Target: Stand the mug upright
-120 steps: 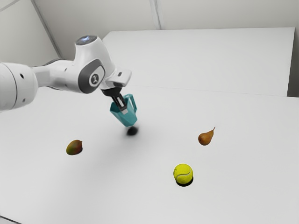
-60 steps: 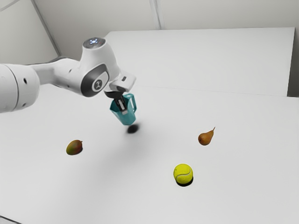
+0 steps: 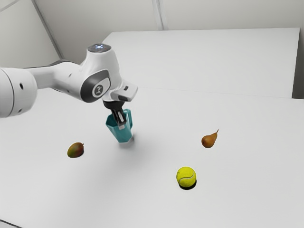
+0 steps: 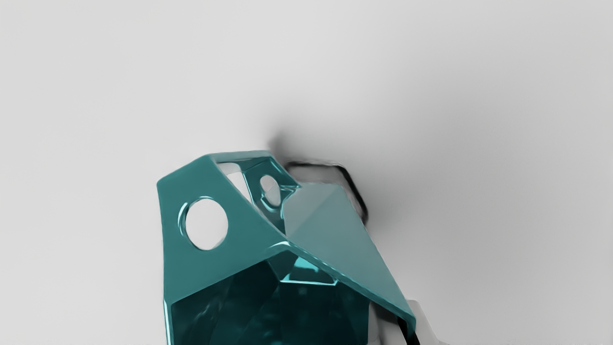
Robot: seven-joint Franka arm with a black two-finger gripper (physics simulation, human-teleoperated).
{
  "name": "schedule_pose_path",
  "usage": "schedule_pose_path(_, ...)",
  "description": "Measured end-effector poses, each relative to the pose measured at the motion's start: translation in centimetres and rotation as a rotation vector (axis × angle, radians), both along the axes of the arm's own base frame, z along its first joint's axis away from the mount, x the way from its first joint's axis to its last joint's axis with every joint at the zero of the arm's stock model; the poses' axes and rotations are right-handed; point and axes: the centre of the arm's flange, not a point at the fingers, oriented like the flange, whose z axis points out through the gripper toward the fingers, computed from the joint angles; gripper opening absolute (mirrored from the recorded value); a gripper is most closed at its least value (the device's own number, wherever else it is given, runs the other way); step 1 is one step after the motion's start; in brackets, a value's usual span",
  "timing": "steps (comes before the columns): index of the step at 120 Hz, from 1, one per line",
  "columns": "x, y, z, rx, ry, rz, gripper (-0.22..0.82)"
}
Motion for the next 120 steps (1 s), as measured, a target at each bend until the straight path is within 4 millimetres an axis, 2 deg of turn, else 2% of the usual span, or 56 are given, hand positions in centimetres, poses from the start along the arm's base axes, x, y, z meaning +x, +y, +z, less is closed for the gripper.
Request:
schedule_pose_path(20,-0.8,-0.1,-0.7,0.007,0.032,0.027,-0.18)
schedule_pose_path(56,-0.7,-0.3,-2.3,0.011,0.061,0.061,-0.18)
schedule_pose_path(83,-0.6,-0.6,-2.6,0.012,0.064,0.072,-0.18)
schedule_pose_path(106,-0.7,-1.1,-2.4,0.01,0.063,0.077,0.07)
schedule_pose_path(120,-0.8,-1.1,-1.2,0.008,0.045,0.085,0.18)
